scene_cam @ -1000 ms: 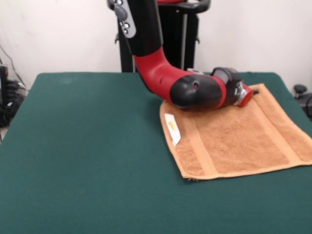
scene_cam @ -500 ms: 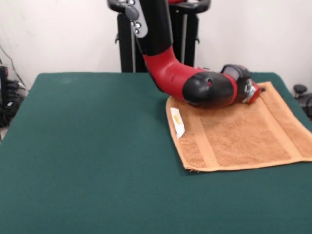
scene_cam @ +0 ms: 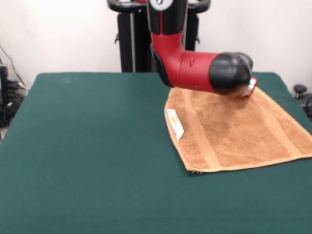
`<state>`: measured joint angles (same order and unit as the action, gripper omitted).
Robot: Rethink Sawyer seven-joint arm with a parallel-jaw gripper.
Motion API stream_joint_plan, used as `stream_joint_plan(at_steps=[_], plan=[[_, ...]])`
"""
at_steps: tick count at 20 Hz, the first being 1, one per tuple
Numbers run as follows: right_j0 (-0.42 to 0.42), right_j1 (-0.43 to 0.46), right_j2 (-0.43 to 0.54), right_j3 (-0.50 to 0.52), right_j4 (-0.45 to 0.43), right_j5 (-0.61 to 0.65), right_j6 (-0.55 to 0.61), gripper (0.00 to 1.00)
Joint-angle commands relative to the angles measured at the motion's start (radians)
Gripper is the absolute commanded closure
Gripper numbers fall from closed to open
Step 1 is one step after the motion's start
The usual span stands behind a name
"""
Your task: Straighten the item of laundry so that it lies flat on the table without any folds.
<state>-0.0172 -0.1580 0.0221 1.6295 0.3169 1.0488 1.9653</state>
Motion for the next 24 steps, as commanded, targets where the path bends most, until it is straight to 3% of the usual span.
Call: stream_joint_plan(at_steps=[1, 4, 10, 24], plan=[[0.014, -0.032, -0.183, -0.310, -0.159, 0.113, 0.187, 0.00], [-0.005, -0.027, -0.172, -0.365, -0.188, 0.212, 0.185, 0.00], [-0.020, -0.028, -0.156, -0.385, -0.200, 0.238, 0.189, 0.00], [-0.027, -0.039, -0.153, -0.320, -0.185, 0.119, 0.184, 0.00]])
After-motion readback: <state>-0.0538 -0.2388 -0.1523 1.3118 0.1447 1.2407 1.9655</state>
